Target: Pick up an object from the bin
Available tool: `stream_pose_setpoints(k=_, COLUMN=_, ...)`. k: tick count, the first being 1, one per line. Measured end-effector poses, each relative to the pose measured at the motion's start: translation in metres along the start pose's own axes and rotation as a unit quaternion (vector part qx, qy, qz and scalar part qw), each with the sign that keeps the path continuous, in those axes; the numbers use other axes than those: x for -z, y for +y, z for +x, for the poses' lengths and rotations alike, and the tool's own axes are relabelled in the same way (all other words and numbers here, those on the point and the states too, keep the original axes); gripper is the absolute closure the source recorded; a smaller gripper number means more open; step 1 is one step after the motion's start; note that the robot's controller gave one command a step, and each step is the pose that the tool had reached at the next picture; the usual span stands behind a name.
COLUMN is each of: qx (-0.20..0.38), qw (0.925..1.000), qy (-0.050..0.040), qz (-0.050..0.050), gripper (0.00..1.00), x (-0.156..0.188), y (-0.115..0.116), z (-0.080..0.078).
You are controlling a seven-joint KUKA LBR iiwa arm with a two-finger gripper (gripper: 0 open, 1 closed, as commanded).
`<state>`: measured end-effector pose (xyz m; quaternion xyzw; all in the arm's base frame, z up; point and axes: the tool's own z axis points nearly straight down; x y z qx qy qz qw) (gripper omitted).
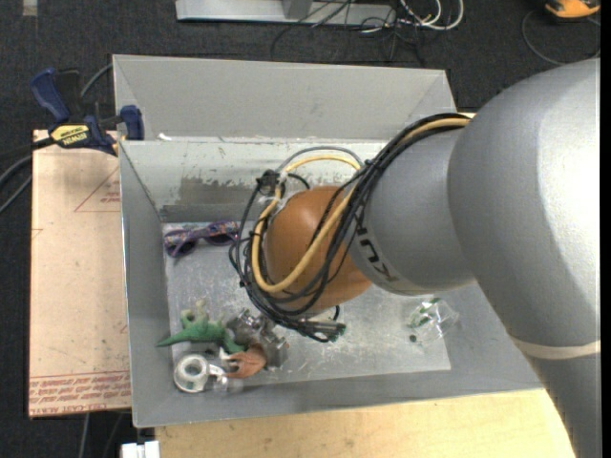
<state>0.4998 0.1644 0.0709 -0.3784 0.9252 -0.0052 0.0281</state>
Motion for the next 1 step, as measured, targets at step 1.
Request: stream_pose_setpoints(k=1, qx=0.000, qw=1.0000, qy=-0.0001, qz=0.000, gripper=1.00, x=0.0000, y=0.0000, z=-0.0001)
